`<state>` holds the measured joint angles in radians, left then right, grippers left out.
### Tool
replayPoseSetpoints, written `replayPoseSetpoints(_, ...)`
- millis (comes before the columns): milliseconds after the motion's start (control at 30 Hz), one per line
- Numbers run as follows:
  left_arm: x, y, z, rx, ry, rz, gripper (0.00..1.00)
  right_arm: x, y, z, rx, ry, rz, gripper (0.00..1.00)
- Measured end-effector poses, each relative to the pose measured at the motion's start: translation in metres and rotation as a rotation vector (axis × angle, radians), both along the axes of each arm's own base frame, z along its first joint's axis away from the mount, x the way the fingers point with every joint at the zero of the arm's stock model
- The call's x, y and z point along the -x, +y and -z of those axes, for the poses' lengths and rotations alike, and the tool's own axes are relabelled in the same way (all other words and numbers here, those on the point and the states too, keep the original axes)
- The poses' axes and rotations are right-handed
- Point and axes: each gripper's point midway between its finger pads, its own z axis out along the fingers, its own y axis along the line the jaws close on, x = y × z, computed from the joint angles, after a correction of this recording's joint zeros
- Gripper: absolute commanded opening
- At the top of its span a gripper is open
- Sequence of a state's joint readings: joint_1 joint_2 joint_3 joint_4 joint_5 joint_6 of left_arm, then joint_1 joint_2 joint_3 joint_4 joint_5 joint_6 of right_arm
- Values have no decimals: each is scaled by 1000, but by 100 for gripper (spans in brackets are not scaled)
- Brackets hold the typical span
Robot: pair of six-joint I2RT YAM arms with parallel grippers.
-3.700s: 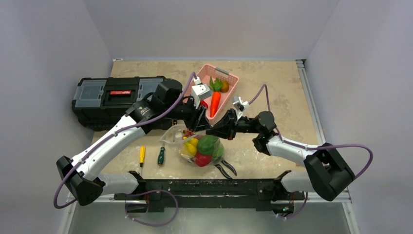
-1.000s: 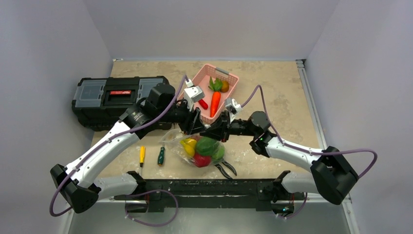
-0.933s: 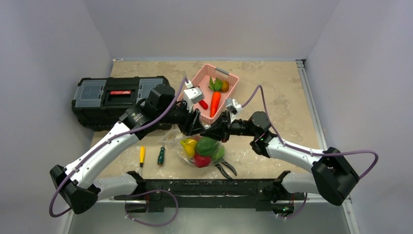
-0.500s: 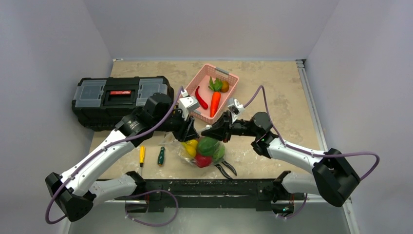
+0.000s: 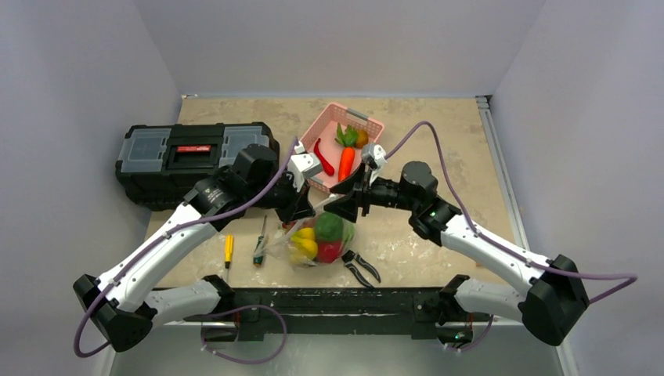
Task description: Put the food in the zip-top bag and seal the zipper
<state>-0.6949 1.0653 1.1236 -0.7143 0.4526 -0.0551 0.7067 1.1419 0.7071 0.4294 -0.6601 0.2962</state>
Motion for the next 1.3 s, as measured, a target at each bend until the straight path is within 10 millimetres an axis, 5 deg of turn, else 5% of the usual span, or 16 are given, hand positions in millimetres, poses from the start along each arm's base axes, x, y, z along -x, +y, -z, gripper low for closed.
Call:
replayPoseSetpoints(233,-6,6,-12,-67,-41,19,0,-31,-14,-27,83,-49,187,62)
replayPoseSetpoints(500,-13,22,-12,-119,-81,-59,0,-91,-35,-70,134,208,595,63)
replayPoseSetpoints(833,-25,39,-17,-123,-147,-194,0,-58,-34,-52,60,674,878,59)
replayPoseSetpoints(1033,-32,42,-13,-134,-155,-240,0,-61,-28,-47,9,808,994,50)
replayPoseSetpoints(1167,-34,44,-12,-139,-164,-251,0,-55,-20,-48,-11,817,994,51)
replayPoseSetpoints(1267,-29,43,-12,-125,-161,-227,0,-58,-12,-56,18,674,921,51)
replayPoseSetpoints(1300,-26,41,-13,-115,-164,-209,0,-59,-11,-57,36,594,881,59)
